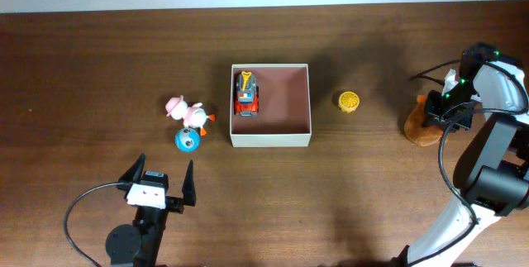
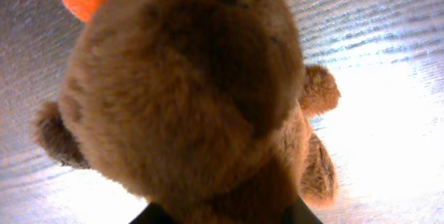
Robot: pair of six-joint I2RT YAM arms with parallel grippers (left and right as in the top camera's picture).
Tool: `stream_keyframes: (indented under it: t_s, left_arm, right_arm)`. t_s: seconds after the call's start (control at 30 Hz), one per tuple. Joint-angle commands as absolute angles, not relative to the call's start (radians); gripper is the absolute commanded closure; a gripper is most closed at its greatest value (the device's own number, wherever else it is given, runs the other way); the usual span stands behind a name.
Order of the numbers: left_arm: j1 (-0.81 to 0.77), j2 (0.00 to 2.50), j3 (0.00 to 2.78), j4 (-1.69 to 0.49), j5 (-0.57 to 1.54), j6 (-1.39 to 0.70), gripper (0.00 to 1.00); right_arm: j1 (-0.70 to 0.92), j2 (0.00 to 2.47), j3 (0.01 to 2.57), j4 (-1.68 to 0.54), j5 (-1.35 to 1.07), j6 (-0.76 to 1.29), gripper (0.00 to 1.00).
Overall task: Pack container
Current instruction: 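Grasp the brown plush bear with the right gripper, then carry the bear left over the box with the right gripper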
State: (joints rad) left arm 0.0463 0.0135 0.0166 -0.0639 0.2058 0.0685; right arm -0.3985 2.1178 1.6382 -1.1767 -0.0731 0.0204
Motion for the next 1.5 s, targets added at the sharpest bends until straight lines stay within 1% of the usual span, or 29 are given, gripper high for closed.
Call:
stream_keyframes:
  t_s: [0.0, 0.13, 0.33, 0.6, 0.73, 0.8, 0.9, 0.97, 1.13, 1.3, 1.47]
  left_arm:
    - [0.049, 0.006, 0.009, -0.062, 0.205, 0.084, 0.00]
    - [0.049, 0.006, 0.009, -0.062, 0.205, 0.084, 0.00]
    - [0.049, 0.006, 0.009, -0.062, 0.205, 0.084, 0.00]
    - [0.049, 0.006, 0.009, -0.062, 0.205, 0.084, 0.01]
    - [0.049, 0.006, 0.009, -0.062, 0.205, 0.084, 0.00]
    - [0.049, 0.006, 0.009, -0.062, 0.205, 0.084, 0.00]
    - [0.049, 0.006, 0.009, -0.062, 0.205, 0.084, 0.00]
    - [0.049, 0.006, 0.009, -0.062, 0.205, 0.084, 0.01]
    - [0.049, 0.006, 0.009, -0.062, 0.205, 0.084, 0.00]
    - [0.049, 0.006, 0.009, -0.062, 0.205, 0.084, 0.00]
    - [0.049, 0.006, 0.009, -0.062, 0.206, 0.084, 0.00]
  right_arm:
    - [-0.393, 2.134, 1.609, -1.158, -0.080, 0.019, 0.75]
    - [-0.393, 2.134, 1.613, -1.155, -0.091, 0.019, 0.81]
    - [-0.392, 2.134, 1.697, -1.192, -0.126, 0.019, 0.81]
    - [-0.347, 2.134, 1.962, -1.361, -0.237, -0.006, 0.81]
    - [-0.274, 2.134, 2.131, -1.459, -0.310, -0.045, 0.81]
    - [-0.207, 2.134, 2.244, -1.513, -0.411, -0.083, 0.81]
    - [-0.120, 2.134, 2.338, -1.539, -0.515, -0.109, 0.81]
    - [-0.052, 2.134, 2.382, -1.539, -0.543, -0.109, 0.81]
    - [0.106, 2.134, 2.408, -1.502, -0.530, -0.090, 0.81]
    - [0.262, 2.146, 2.362, -1.433, -0.340, 0.022, 0.81]
    - [0.378, 2.171, 2.326, -1.415, -0.160, 0.139, 0.81]
